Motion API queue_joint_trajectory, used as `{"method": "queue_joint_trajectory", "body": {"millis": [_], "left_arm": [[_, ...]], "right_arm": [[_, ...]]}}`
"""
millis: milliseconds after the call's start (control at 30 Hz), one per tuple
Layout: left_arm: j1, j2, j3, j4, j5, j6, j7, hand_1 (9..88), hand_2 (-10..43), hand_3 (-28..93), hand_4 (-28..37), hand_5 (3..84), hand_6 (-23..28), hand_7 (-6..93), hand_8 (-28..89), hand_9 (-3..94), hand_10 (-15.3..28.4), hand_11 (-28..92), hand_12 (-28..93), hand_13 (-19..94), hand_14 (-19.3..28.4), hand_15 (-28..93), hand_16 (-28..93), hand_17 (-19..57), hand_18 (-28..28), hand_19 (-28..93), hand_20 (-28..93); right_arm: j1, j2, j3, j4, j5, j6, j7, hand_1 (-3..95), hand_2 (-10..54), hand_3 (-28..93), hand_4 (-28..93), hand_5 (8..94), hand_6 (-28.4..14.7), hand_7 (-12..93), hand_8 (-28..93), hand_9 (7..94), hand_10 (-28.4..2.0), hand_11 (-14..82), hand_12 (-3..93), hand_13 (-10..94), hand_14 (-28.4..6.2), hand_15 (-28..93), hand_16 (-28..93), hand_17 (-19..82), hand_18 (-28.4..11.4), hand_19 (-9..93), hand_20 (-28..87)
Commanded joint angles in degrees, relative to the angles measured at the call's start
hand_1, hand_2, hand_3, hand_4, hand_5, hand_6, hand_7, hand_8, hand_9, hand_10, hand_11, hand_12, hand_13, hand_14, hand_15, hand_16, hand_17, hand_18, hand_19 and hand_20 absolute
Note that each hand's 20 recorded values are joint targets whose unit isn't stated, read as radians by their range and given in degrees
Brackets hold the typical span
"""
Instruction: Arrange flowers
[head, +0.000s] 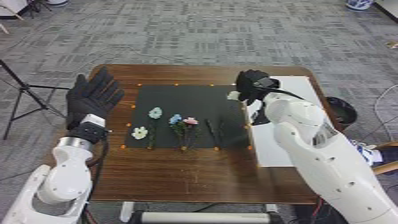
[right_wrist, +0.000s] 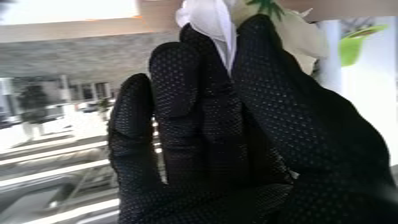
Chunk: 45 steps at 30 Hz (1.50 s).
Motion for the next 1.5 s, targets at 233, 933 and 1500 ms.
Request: {"method": "queue_joint_trajectory", "body": {"millis": [233, 933, 1500], "left_arm": [[0.2, 0.02, 0.66, 0.4, 0.54, -0.77, -0.95, 24.4, 14.5, 67, -28.3, 36.4, 8.0, 6.4, -8, 25.4, 12.8, 11, 7, 17, 13.8, 11, -2, -9.5, 13.0, 31, 5], [1.2, 0.33, 0.94, -0.7, -1.67, 1.33, 1.14, 24.0, 16.6, 65, -28.3, 37.0, 8.3, 6.8, -8, 26.2, 13.0, 12, 6, 18, 14.0, 12, -2, -9.7, 13.0, 32, 5], [1.3, 0.22, 0.65, -0.94, -1.69, 0.81, 1.12, 23.4, 16.4, 65, -28.3, 35.2, 7.9, 7.3, -8, 24.8, 12.6, 12, 6, 18, 14.2, 12, -2, -9.6, 13.0, 32, 5]], "right_arm": [[2.2, -4.4, -7.4, 2.3, -6.3, -2.3, -1.5, 61.2, -9.5, 70, -28, 71.8, 0.2, 42, 4, 80.3, -7.8, 12.8, 46.0, 61, -7.1, 48, 48, 29, -20.5, 74, 43], [0.7, -3.4, -7.8, 2.0, -9.3, -1.9, -4.6, 58.9, -9.5, 67, -28, 68.6, 0.0, 40, -2, 71.5, -7.3, 13.4, 32.8, 56, -6.9, 46, 44, 26, -20.5, 72, 43], [-0.3, -2.1, -5.3, 0.8, -6.6, -2.1, -5.3, 49.5, -9.5, 79, -28, 64.2, 1.7, 28, -16, 61.3, -10.6, 17.7, 19.5, 53, -9.4, 48, 30, 23, -20.6, 68, 41]]}}
